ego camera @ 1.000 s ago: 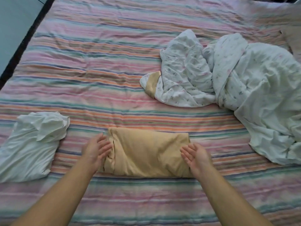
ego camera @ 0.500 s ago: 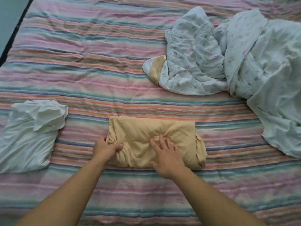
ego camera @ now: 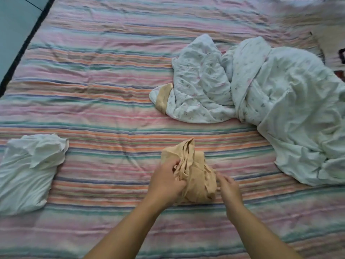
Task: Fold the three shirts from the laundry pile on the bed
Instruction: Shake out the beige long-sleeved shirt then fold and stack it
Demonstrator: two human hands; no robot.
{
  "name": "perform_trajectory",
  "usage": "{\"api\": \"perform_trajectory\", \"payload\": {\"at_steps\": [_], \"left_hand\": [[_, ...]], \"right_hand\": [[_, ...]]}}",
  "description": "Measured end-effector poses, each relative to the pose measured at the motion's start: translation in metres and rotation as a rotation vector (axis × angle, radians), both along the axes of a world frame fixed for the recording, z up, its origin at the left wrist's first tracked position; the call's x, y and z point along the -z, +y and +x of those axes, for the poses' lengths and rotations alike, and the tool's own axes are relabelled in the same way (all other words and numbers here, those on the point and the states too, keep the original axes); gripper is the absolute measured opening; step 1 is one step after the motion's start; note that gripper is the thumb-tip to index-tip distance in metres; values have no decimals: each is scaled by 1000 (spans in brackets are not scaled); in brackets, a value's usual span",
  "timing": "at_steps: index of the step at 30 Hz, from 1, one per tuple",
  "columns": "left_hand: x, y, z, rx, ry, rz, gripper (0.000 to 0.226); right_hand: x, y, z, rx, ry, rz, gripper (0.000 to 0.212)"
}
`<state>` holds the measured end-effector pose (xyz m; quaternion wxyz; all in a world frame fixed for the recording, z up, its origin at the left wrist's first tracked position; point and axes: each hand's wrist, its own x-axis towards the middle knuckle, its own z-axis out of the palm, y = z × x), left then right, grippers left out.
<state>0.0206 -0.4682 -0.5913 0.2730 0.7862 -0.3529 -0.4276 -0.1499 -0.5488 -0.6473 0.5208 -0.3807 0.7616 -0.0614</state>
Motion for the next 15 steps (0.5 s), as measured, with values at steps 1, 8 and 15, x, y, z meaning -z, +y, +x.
{"api": "perform_trajectory", "payload": {"at_steps": [1, 8, 15], "left_hand": [[1, -6, -13, 30, 27, 3, 45], [42, -13, -37, -279, 283, 1, 37], [96, 14, -4, -698, 353, 210, 60]], "right_hand": [[1, -3, -9, 50, -51, 34, 36], [19, -10, -34, 171, -396, 309, 65], [49, -21, -23, 9, -408, 266, 102]]}}
